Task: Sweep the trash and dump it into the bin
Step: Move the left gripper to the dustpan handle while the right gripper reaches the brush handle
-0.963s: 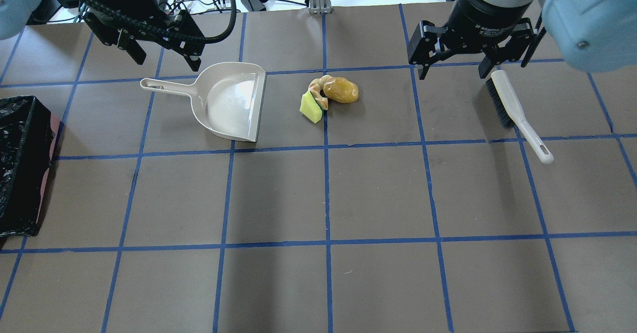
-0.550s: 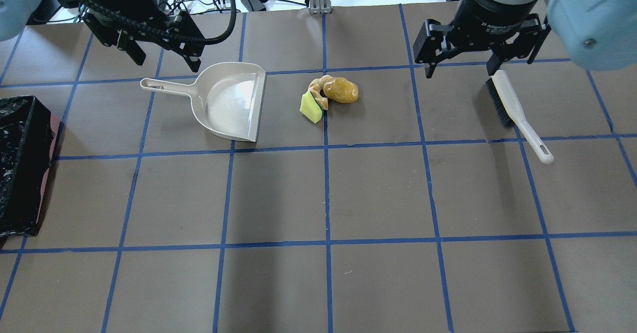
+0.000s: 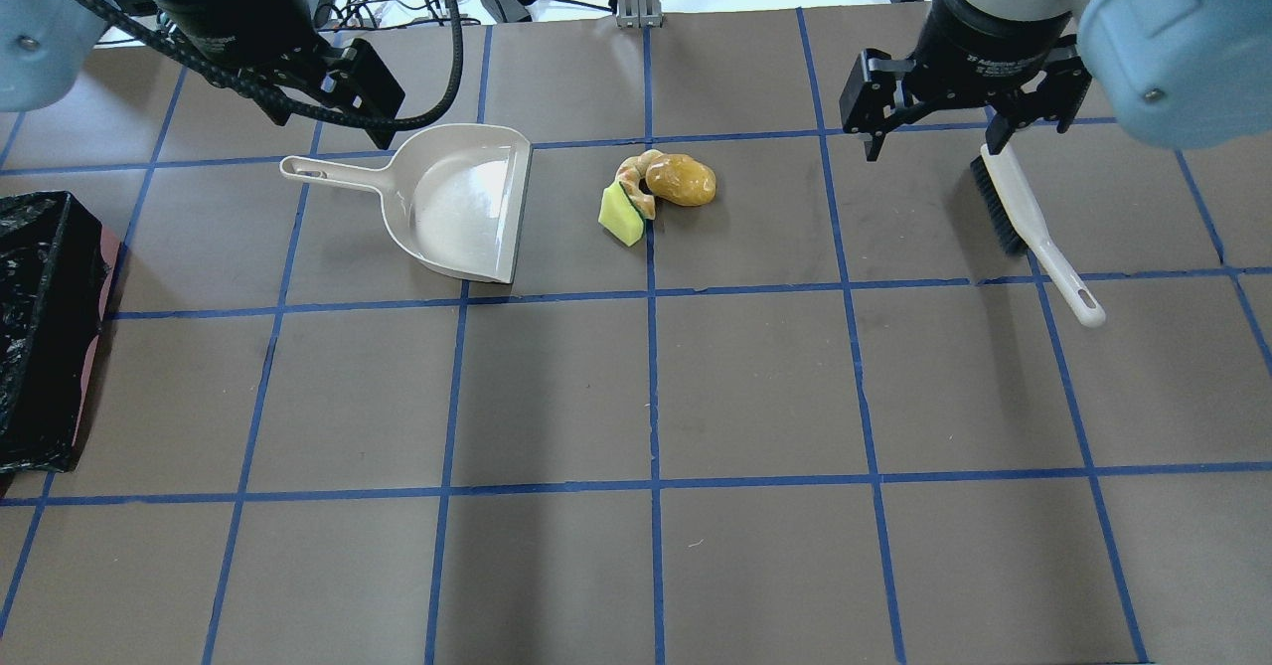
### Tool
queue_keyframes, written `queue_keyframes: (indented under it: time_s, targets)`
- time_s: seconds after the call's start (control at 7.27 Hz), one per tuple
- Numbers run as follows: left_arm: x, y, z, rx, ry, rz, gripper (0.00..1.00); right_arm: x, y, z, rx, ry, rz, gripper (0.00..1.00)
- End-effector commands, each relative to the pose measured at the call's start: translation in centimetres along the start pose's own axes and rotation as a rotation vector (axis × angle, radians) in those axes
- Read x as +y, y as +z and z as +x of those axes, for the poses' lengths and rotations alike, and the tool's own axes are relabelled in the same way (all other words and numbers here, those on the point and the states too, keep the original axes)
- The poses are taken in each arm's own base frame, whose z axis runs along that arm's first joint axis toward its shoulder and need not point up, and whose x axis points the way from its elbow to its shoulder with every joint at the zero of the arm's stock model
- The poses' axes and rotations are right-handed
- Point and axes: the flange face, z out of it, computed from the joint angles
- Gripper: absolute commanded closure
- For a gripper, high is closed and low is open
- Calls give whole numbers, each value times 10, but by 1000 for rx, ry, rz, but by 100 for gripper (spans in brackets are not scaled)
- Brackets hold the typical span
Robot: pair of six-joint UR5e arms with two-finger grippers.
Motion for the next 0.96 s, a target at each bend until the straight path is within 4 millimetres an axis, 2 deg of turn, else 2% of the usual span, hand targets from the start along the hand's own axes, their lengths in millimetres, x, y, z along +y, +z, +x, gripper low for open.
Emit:
queue_keyframes:
  time_s: [0.0, 0.28, 0.41, 0.55, 0.69, 0.83]
  targets:
    - [-3, 13, -25, 5, 171, -14, 0, -10, 53, 80, 2, 76, -84, 1]
    - [-3, 20, -41, 8, 508, -21, 0, -11, 128, 163, -11, -52, -88, 1]
    - [-8, 27, -45, 15, 673, -24, 0, -11, 159, 186, -32, -128, -102, 0]
    - [-9, 37, -48, 26, 818, -41, 0, -24, 202, 195, -80, -262, -144, 0]
    - [-8, 54, -58, 46, 936, -56, 0, -35, 229, 207, -79, -277, -139, 0]
    - [-12, 82, -79, 49, 954, -42, 1, -38, 246, 209, -93, -284, -159, 1]
